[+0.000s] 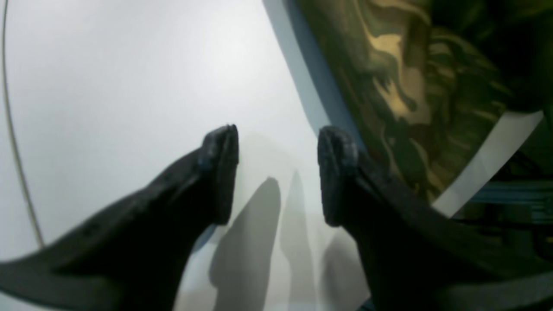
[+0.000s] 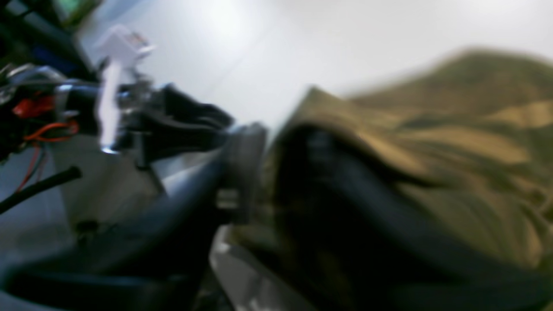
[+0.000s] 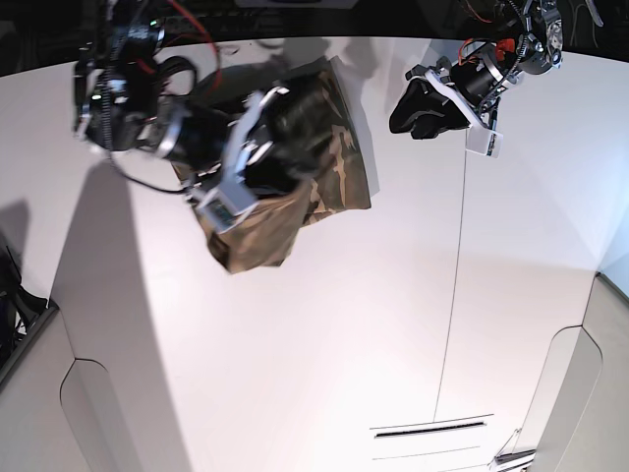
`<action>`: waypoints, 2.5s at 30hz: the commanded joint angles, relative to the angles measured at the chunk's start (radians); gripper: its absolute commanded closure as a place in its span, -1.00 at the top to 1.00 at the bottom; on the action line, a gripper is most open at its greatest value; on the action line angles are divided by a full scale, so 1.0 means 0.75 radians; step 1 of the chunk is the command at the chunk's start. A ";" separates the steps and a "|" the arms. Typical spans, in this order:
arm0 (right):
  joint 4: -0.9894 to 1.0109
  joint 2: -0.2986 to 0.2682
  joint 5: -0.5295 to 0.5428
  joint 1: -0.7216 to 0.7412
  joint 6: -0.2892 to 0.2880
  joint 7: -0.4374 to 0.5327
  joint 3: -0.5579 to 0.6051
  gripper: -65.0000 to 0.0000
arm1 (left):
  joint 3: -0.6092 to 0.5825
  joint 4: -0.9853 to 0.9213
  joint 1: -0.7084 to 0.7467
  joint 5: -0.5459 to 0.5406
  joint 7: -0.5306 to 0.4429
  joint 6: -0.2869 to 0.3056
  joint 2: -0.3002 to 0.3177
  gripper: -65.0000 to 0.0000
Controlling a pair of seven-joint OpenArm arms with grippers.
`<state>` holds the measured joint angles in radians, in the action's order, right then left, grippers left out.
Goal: Fold the T-shirt properly
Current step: 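Grasp the bundle end with the right gripper and fold it toward the left gripper, then lay the folded end down and grasp the bundle sides with both grippers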
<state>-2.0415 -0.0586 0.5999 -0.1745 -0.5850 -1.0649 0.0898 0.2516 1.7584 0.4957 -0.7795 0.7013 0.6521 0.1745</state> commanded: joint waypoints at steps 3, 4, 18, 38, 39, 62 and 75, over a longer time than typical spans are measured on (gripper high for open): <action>0.034 -0.018 -0.114 0.022 -0.004 0.115 0.157 0.06 | 0.004 0.016 0.001 -0.022 -0.031 0.014 0.008 0.01; 0.045 -0.018 -0.147 0.023 -0.003 0.136 0.207 0.06 | 0.004 0.016 0.001 -0.022 -0.025 0.014 0.008 0.01; -0.047 -0.014 -0.323 0.088 0.038 0.222 0.504 0.05 | 0.014 0.024 0.001 -0.165 0.071 0.061 0.008 0.01; 0.038 -0.047 -0.193 0.106 0.067 0.185 -0.268 -1.00 | 0.056 0.033 -0.005 -0.253 0.087 0.061 0.007 0.01; 0.081 -0.047 -0.156 0.106 0.037 0.155 -0.256 -1.00 | 0.056 0.033 -0.009 -0.252 0.089 0.061 0.007 0.01; 0.018 -0.047 -0.134 -0.020 0.008 0.177 0.131 -1.00 | 0.062 0.080 -0.046 -0.280 0.090 0.061 0.015 -0.27; 0.163 -0.047 -0.216 0.248 0.043 0.289 -0.307 -1.00 | -0.084 0.440 -0.009 -0.241 0.185 0.061 0.004 -0.89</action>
<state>-1.9030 -0.0937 0.4282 -0.0029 -0.5545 -0.8742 -0.1402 0.1841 2.0739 0.4850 -0.9344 0.8520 0.6823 0.1749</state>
